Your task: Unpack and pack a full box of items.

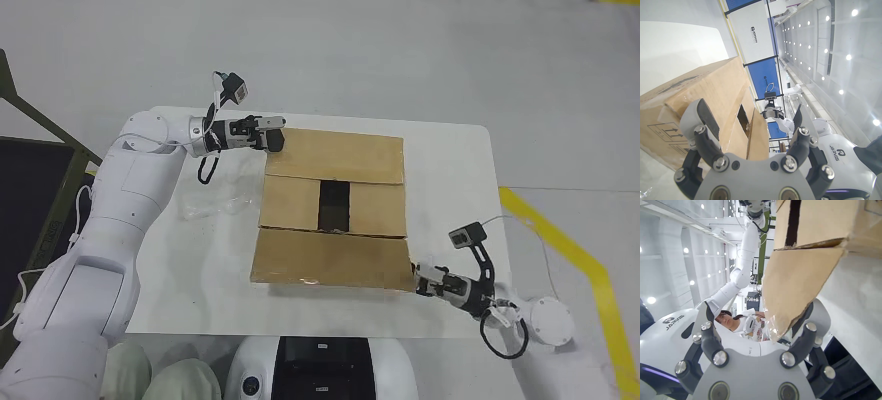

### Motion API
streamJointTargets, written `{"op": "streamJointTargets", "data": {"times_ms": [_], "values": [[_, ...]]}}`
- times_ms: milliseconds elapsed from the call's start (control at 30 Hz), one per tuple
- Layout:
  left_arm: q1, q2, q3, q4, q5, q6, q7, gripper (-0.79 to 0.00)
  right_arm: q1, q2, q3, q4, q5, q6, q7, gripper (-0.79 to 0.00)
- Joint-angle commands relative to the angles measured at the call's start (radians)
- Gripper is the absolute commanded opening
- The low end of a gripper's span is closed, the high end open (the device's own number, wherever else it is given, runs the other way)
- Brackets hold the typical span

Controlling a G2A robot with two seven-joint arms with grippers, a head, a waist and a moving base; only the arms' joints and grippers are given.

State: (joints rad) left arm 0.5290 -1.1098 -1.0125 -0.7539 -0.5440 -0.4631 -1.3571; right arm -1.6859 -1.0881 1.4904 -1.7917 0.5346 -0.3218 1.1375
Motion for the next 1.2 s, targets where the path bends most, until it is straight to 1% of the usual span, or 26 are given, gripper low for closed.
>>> {"op": "streamJointTargets", "data": {"times_ms": [0,100,267,467,900,1167], "values": [[0.000,0.000,0.000,0.000,0.000,0.000,0.000,0.000,0.003,0.001,0.005,-0.008,0.025,0.002,0.006,0.000],[0.000,0.000,0.000,0.000,0.000,0.000,0.000,0.000,0.009,0.002,0.008,-0.023,0.050,0.008,0.005,0.000],[0.000,0.000,0.000,0.000,0.000,0.000,0.000,0.000,0.034,0.003,0.005,-0.044,0.047,0.017,-0.023,0.000],[0.000,0.000,0.000,0.000,0.000,0.000,0.000,0.000,0.101,0.000,-0.020,-0.050,-0.005,0.017,-0.086,0.000],[0.000,0.000,0.000,0.000,0.000,0.000,0.000,0.000,0.267,-0.005,-0.090,0.058,-0.115,0.054,-0.163,0.000],[0.000,0.000,0.000,0.000,0.000,0.000,0.000,0.000,0.347,-0.010,-0.134,0.095,-0.186,0.064,-0.209,0.000]]}}
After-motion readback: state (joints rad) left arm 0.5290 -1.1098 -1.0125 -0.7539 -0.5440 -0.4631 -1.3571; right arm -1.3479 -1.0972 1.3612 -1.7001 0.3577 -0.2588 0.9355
